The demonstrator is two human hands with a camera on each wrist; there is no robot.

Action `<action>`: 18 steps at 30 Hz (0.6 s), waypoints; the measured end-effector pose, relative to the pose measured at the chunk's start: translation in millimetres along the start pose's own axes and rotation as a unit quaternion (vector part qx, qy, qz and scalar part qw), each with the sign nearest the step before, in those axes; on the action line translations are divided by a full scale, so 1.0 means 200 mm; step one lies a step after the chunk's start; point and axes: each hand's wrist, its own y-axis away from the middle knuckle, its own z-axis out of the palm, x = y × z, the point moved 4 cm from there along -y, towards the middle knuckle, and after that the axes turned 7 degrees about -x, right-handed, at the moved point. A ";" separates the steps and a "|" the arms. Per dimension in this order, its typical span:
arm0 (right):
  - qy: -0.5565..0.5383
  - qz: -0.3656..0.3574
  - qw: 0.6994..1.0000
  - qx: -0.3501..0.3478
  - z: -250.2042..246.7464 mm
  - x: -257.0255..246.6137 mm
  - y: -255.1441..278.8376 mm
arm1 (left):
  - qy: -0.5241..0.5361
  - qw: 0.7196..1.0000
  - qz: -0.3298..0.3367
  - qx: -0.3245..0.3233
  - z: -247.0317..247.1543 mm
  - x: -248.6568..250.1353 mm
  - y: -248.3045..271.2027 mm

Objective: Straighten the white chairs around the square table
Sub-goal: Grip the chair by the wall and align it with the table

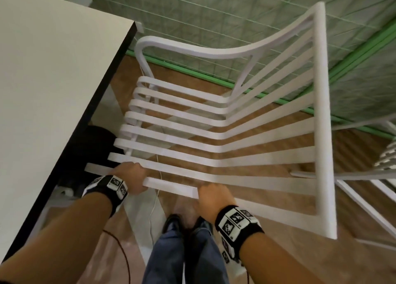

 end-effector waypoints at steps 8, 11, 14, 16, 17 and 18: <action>-0.133 0.077 0.934 0.321 -0.36 0.23 0.67 | 0.081 0.995 0.033 0.046 -0.06 0.32 0.13; -0.144 0.123 0.867 0.460 -0.45 0.35 0.88 | 0.105 0.992 0.059 0.040 -0.08 0.53 0.14; -0.194 0.156 0.822 0.513 -0.49 0.48 0.97 | 0.101 0.990 0.088 0.052 -0.13 0.68 0.15; -0.271 0.183 0.815 0.478 -0.48 0.59 0.95 | 0.094 0.990 0.091 0.057 -0.17 0.75 0.16; -0.311 0.197 0.815 0.448 -0.46 0.64 0.93 | 0.090 0.990 0.089 0.061 -0.18 0.77 0.16; -0.347 0.205 0.812 0.423 -0.45 0.67 0.90 | 0.082 0.991 0.083 0.063 -0.19 0.78 0.16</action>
